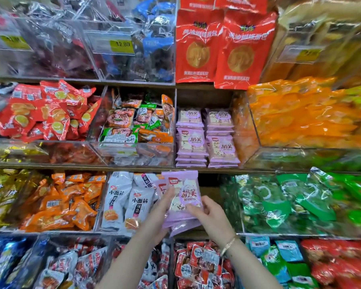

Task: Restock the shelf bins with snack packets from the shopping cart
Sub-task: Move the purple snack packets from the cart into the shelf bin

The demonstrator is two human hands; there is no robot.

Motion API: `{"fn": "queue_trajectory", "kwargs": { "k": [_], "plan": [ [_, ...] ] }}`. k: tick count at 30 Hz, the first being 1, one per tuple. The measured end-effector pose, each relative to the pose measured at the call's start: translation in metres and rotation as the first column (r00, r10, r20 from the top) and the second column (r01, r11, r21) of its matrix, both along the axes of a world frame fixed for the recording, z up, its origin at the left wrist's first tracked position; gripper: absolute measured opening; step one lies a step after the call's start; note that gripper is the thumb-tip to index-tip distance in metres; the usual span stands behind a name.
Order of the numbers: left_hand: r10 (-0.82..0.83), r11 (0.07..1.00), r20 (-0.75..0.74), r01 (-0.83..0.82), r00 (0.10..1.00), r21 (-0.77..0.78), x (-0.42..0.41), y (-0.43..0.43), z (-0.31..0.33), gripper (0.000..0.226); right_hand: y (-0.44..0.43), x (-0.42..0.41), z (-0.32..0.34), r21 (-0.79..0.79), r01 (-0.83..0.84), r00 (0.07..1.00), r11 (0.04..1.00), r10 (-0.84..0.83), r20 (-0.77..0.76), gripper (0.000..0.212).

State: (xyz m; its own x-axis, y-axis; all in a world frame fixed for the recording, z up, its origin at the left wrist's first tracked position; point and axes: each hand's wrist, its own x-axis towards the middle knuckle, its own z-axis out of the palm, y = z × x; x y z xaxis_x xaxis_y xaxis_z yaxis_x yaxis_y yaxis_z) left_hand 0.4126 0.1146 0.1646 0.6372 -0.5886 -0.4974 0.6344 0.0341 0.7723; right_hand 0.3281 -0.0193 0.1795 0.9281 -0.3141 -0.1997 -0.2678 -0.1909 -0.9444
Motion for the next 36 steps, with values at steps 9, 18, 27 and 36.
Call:
{"fn": "queue_trajectory", "kwargs": {
  "k": [9,18,27,36],
  "plan": [
    [0.130,0.971,-0.108,-0.148,0.986,-0.188,0.007,0.002,-0.006,0.035,-0.020,0.009,0.005,0.409,0.220,0.964,0.886,-0.263,0.050,0.022],
    [0.147,0.960,-0.093,-0.165,0.985,-0.225,0.025,0.018,-0.008,0.029,-0.101,0.077,0.036,0.552,0.531,0.803,0.643,-0.590,-0.085,0.024],
    [0.105,0.974,-0.085,-0.120,0.991,-0.193,0.022,0.025,-0.011,0.030,-0.105,0.091,0.027,0.757,0.535,0.694,0.375,-0.706,-0.141,0.028],
    [0.090,0.982,0.017,-0.086,0.996,-0.169,0.019,0.018,-0.004,0.029,-0.080,0.076,0.029,0.674,0.599,0.676,0.433,-0.725,-0.135,0.021]
  ]
}}
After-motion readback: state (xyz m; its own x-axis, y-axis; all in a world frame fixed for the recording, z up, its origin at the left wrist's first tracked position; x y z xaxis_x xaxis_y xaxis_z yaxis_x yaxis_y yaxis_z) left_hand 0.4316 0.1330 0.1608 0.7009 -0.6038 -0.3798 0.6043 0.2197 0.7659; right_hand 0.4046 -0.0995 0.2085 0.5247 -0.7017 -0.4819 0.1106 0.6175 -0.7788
